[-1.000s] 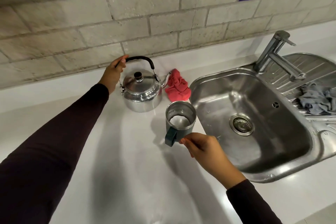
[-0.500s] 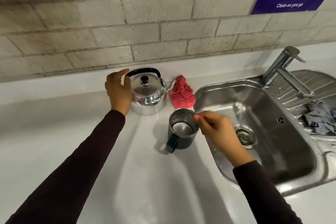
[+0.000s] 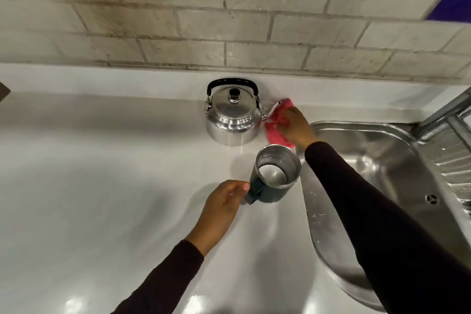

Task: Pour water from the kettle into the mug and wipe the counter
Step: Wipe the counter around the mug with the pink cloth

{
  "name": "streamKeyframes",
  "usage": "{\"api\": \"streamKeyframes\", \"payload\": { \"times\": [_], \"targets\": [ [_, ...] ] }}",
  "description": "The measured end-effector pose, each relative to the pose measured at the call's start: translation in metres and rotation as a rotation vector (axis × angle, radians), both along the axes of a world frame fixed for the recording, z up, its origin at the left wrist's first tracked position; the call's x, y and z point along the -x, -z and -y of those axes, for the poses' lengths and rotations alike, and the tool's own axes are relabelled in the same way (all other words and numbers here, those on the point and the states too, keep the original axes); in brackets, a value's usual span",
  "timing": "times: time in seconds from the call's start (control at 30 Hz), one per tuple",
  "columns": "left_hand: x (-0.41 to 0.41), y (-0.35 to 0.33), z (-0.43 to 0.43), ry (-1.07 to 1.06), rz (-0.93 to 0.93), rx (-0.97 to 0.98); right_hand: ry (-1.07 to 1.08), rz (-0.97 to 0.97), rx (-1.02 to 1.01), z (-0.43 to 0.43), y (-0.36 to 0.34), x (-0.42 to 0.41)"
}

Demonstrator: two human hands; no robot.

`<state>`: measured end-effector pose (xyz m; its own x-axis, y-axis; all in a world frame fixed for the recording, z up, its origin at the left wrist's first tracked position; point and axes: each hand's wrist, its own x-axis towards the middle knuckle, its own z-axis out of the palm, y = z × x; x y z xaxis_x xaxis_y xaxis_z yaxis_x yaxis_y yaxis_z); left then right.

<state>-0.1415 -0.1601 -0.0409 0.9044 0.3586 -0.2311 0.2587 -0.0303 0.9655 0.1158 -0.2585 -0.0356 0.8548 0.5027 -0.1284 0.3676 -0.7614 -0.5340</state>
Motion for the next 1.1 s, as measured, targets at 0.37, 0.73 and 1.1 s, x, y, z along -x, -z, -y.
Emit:
{"api": "streamKeyframes", "payload": {
  "times": [0.37, 0.73, 1.1],
  "targets": [
    [-0.026, 0.005, 0.003, 0.272, -0.127, 0.278, -0.156, 0.093, -0.027, 0.025, 0.03, 0.03],
    [0.007, -0.001, -0.018, 0.144, 0.005, 0.33, -0.022, -0.029, -0.18, 0.049, 0.03, 0.071],
    [0.049, -0.022, -0.065, -0.052, 0.017, 0.26, 0.066, 0.086, 0.007, 0.003, 0.06, 0.094]
  ]
}}
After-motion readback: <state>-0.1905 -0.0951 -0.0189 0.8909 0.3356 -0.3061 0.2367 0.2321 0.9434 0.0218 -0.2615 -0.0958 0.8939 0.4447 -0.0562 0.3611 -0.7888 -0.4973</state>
